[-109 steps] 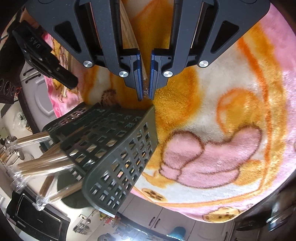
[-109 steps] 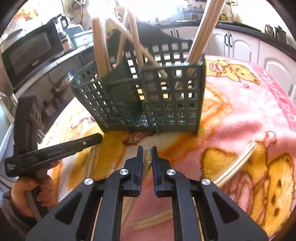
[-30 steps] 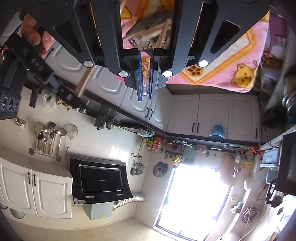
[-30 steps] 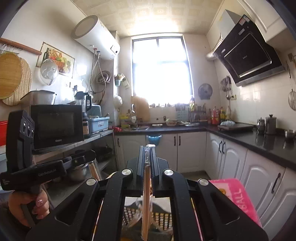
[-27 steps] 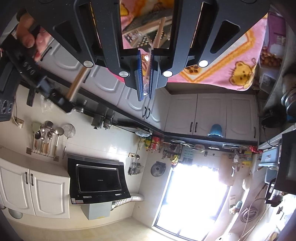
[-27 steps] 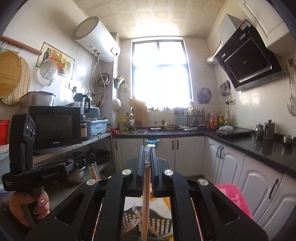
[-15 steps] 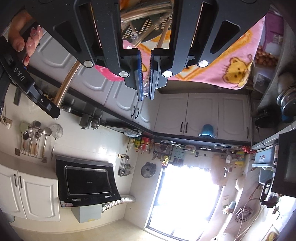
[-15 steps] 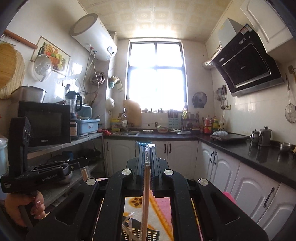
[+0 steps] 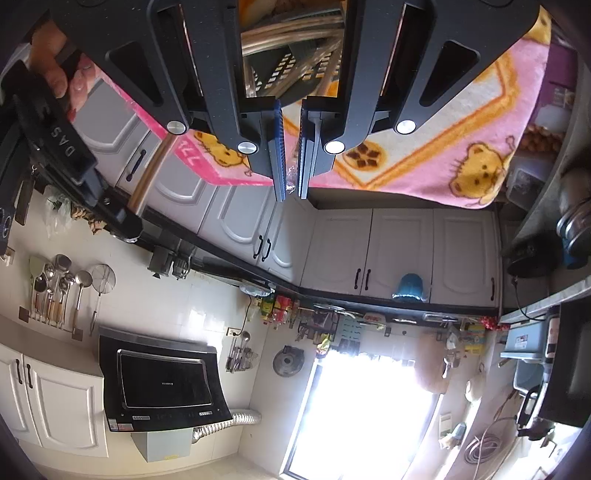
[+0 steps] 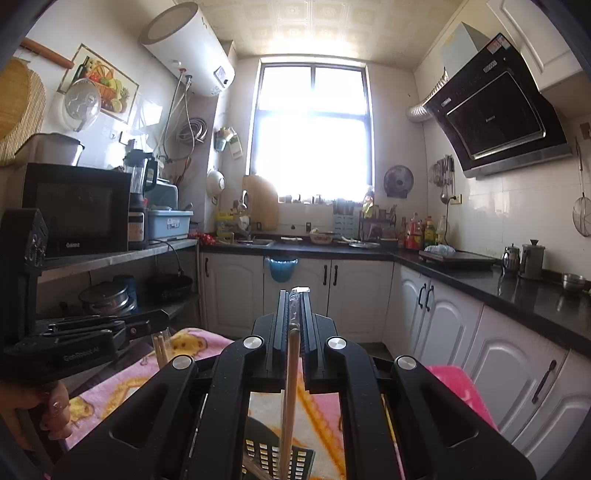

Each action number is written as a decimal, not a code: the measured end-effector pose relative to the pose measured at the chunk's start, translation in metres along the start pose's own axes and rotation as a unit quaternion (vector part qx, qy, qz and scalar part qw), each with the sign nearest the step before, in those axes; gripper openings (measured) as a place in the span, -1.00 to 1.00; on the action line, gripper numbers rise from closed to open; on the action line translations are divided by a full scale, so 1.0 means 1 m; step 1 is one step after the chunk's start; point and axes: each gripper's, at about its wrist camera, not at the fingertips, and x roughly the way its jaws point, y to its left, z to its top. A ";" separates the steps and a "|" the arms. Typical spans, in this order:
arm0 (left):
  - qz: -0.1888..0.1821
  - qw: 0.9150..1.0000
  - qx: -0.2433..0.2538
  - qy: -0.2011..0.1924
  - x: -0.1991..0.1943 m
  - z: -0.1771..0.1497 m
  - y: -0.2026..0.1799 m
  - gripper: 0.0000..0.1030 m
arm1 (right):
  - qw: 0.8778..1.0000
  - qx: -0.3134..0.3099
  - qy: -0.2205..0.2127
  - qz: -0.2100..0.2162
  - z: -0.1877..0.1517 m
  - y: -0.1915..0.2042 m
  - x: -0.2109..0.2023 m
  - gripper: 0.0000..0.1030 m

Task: Organize utensils
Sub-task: 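Lower the chopsticks into the caddy and open both tools, then withdraw both open tools from the caddy toward the remaining chopsticks, then close the left tool on a chopstick while the right tool grasps the wrapped chopstick pair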

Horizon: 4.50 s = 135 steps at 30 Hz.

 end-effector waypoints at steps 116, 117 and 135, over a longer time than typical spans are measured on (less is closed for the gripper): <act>-0.011 0.979 -0.042 0.199 -0.019 -0.181 -0.002 0.79 | 0.959 0.089 0.269 -0.027 -0.171 -0.011 -0.082 0.53; -0.011 0.978 -0.042 0.203 -0.016 -0.183 -0.002 0.79 | 0.957 0.092 0.273 -0.029 -0.175 -0.014 -0.081 0.53; -0.037 0.959 -0.066 0.273 0.020 -0.211 -0.004 -0.04 | 0.916 0.177 0.358 -0.044 -0.220 -0.075 -0.029 0.43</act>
